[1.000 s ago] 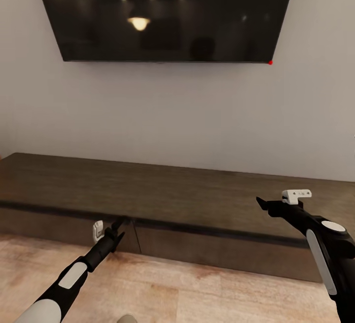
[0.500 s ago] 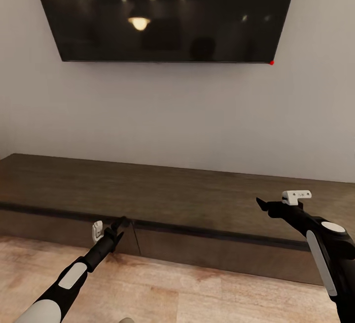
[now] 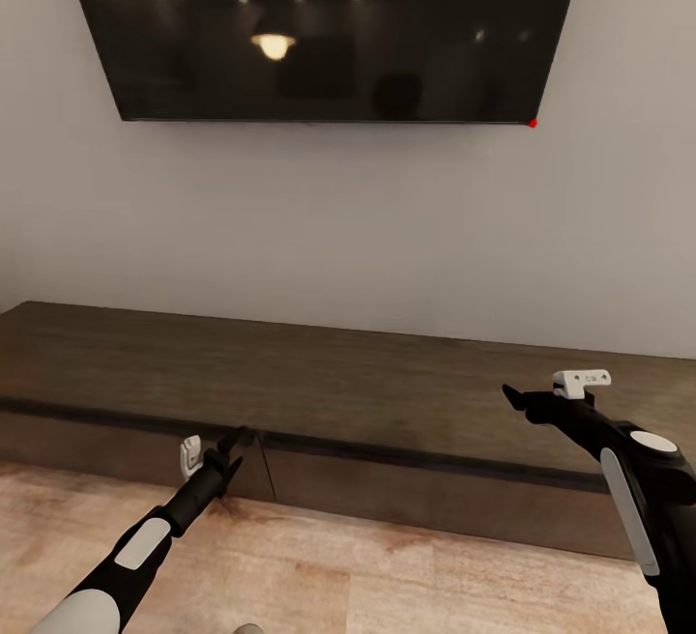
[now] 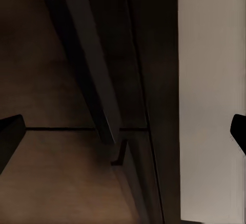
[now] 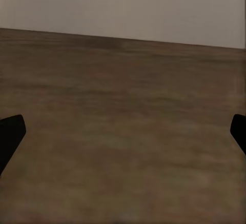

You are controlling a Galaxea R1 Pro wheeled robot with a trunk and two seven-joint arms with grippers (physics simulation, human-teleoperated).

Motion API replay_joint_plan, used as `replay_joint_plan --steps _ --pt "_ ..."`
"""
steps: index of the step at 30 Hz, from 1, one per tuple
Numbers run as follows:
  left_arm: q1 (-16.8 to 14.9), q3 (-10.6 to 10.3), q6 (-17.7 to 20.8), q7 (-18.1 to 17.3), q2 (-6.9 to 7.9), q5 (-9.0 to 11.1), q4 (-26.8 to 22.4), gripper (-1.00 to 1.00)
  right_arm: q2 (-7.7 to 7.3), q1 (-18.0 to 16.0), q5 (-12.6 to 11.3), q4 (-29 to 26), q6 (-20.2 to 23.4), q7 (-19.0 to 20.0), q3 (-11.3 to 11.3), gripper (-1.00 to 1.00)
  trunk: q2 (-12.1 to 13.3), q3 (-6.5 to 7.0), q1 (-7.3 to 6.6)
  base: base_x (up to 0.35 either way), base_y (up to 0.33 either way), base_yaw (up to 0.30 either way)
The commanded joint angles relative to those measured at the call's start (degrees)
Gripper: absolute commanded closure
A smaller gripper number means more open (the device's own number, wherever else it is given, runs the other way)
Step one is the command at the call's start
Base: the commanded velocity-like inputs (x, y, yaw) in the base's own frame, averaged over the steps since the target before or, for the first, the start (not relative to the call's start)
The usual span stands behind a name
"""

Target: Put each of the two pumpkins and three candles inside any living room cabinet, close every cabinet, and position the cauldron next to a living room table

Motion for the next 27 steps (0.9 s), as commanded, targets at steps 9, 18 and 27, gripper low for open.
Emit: replay_joint_plan --steps 9,18,27 --pt "0.00 0.45 -0.04 -1.03 -0.07 0.55 -0.03 -1.00 -0.08 -0.33 0.00 -0.07 0.06 0.00 0.00 -1.00 0.00 0.00 0.00 0.000 0.000 0.000" --pt "0.00 0.52 -1.10 -6.57 0.03 0.40 0.08 -1.00 -0.02 -5.22 -0.06 -0.08 2.88 0.14 -0.18 -1.00 0.00 0.00 0.00 0.000 0.000 0.000" --pt "0.08 0.47 -1.94 -7.87 0.06 0.16 0.12 -1.00 1.03 -16.84 -0.14 -0.01 19.60 0.34 -0.14 -1.00 0.00 0.00 0.00 0.000 0.000 0.000"
